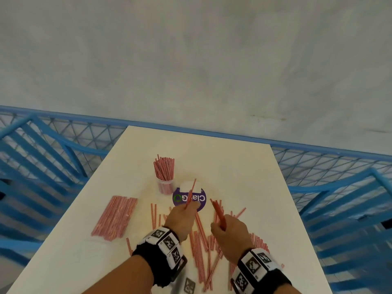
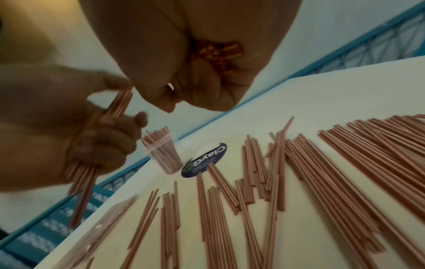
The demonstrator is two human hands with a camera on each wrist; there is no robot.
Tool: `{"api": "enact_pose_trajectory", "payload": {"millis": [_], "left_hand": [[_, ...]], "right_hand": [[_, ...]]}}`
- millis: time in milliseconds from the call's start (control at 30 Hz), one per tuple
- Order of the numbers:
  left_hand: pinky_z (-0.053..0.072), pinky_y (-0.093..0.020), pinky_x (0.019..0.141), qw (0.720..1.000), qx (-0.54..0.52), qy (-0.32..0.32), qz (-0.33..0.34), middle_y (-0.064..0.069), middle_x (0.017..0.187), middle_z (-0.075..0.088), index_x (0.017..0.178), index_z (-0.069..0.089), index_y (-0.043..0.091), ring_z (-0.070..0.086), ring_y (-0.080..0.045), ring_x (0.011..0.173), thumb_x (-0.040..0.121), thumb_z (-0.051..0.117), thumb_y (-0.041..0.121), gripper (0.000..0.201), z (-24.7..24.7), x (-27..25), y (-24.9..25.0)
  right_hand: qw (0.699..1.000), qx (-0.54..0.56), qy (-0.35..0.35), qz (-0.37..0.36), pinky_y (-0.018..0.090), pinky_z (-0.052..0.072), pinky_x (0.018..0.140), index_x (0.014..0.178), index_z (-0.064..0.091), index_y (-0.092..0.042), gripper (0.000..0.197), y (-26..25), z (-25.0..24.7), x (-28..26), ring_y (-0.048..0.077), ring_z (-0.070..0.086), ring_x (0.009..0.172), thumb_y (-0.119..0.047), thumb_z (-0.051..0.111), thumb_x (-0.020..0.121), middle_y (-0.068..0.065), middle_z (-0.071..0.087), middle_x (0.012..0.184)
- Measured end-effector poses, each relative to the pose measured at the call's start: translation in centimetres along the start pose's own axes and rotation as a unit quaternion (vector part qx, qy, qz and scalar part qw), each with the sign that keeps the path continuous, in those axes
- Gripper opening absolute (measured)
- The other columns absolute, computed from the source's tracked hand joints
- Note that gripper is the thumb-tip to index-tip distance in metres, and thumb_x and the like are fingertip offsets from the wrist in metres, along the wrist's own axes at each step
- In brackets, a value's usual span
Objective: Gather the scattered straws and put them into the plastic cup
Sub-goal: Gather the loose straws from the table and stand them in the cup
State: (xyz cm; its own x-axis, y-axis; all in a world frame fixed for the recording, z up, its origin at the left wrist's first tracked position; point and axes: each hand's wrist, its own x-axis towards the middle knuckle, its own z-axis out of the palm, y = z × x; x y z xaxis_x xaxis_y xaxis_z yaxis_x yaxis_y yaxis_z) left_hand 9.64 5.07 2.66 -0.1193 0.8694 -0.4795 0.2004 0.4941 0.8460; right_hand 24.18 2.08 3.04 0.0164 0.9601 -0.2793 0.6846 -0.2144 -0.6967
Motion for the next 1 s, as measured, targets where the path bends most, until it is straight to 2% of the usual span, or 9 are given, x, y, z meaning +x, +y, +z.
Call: {"api": "enact_pose_trajectory", "payload": {"millis": [67, 100, 200, 333, 467, 633, 733, 867, 1000], "left_hand": [[0.026, -0.026, 0.048, 0.998, 0.009, -0.032, 0.056, 0.006, 0.045, 0.029, 0.059, 0.040, 0.021, 0.027, -0.014, 0.041, 0.079, 0.058, 0.062, 0.049, 0.3, -1.1, 1.2], [0.029, -0.027, 0.049, 0.995, 0.018, -0.039, 0.085, 0.008, 0.044, 0.030, 0.054, 0.038, 0.022, 0.029, -0.014, 0.041, 0.074, 0.063, 0.063, 0.052, 0.3, -1.4, 1.5], [0.038, -0.027, 0.057, 0.990, 0.047, -0.026, 0.131, 0.006, 0.048, 0.039, 0.054, 0.044, 0.020, 0.041, -0.014, 0.049, 0.077, 0.068, 0.051, 0.046, -0.1, -1.6, 2.4], [0.042, -0.028, 0.059, 0.987, 0.039, -0.015, 0.156, 0.000, 0.056, 0.047, 0.059, 0.045, 0.018, 0.046, -0.015, 0.053, 0.088, 0.060, 0.038, 0.038, -0.5, -1.5, 3.4], [0.056, -0.044, 0.068, 0.987, 0.006, -0.029, 0.155, -0.015, 0.069, 0.064, 0.067, 0.053, 0.016, 0.063, -0.032, 0.065, 0.082, 0.055, 0.041, 0.030, -1.2, -2.1, 4.6], [0.042, -0.027, 0.050, 0.988, -0.062, -0.063, 0.128, -0.018, 0.071, 0.055, 0.064, 0.049, 0.015, 0.053, -0.028, 0.064, 0.086, 0.062, 0.029, 0.029, -2.2, -2.4, 5.7], [0.048, -0.028, 0.056, 0.987, -0.034, -0.069, 0.138, -0.015, 0.071, 0.057, 0.066, 0.054, 0.013, 0.058, -0.025, 0.065, 0.083, 0.066, 0.032, 0.028, -2.3, -2.5, 6.5], [0.057, -0.044, 0.074, 0.990, -0.007, -0.067, 0.127, -0.008, 0.067, 0.053, 0.068, 0.053, 0.019, 0.055, -0.019, 0.065, 0.067, 0.060, 0.054, 0.035, -1.9, -2.9, 6.6], [0.043, -0.032, 0.062, 0.990, -0.009, -0.056, 0.133, 0.002, 0.044, 0.038, 0.047, 0.038, 0.021, 0.041, -0.019, 0.049, 0.081, 0.057, 0.044, 0.045, -1.3, -3.1, 6.4]], "right_hand": [[0.999, -0.037, 0.013, -0.020, 0.017, 0.039, 0.053, 0.072, 0.045, -0.022, 0.022, -1.2, 0.2, -0.3, 0.006, 0.048, 0.056, -0.030, 0.053, 0.090, -0.008, 0.054, 0.069], [0.998, -0.049, 0.016, -0.031, 0.017, 0.039, 0.053, 0.073, 0.046, -0.023, 0.020, -1.8, 0.4, -0.4, 0.005, 0.049, 0.058, -0.030, 0.054, 0.090, -0.008, 0.055, 0.071], [0.995, -0.070, 0.027, -0.071, 0.016, 0.041, 0.055, 0.072, 0.044, -0.027, 0.019, -3.5, 0.5, -0.9, 0.005, 0.050, 0.059, -0.026, 0.054, 0.088, -0.009, 0.054, 0.069], [0.992, -0.056, 0.019, -0.114, 0.016, 0.033, 0.050, 0.068, 0.040, -0.027, 0.026, -5.0, 0.4, -1.6, 0.004, 0.042, 0.052, -0.023, 0.049, 0.092, -0.009, 0.048, 0.062], [0.994, -0.025, -0.088, -0.067, 0.024, 0.034, 0.049, 0.058, 0.039, -0.019, 0.039, -5.4, 0.0, -1.5, 0.008, 0.033, 0.041, -0.028, 0.044, 0.096, -0.005, 0.039, 0.052], [0.986, -0.085, -0.110, -0.090, 0.019, 0.033, 0.048, 0.057, 0.040, -0.018, 0.039, -6.6, -0.7, -1.5, 0.008, 0.036, 0.044, -0.024, 0.042, 0.096, -0.004, 0.041, 0.053], [0.979, -0.124, -0.103, -0.126, 0.018, 0.031, 0.049, 0.058, 0.035, -0.018, 0.040, -7.2, -0.7, -1.9, 0.009, 0.036, 0.047, -0.023, 0.039, 0.097, -0.003, 0.039, 0.055], [0.975, -0.138, -0.093, -0.151, 0.015, 0.032, 0.049, 0.060, 0.038, -0.019, 0.039, -7.0, 0.2, -2.0, 0.005, 0.037, 0.047, -0.024, 0.038, 0.098, -0.005, 0.041, 0.056], [0.982, -0.086, -0.120, -0.116, 0.011, 0.033, 0.046, 0.062, 0.047, -0.016, 0.033, -6.7, 0.7, -1.8, 0.001, 0.047, 0.034, -0.020, 0.043, 0.094, -0.007, 0.048, 0.051]]}}
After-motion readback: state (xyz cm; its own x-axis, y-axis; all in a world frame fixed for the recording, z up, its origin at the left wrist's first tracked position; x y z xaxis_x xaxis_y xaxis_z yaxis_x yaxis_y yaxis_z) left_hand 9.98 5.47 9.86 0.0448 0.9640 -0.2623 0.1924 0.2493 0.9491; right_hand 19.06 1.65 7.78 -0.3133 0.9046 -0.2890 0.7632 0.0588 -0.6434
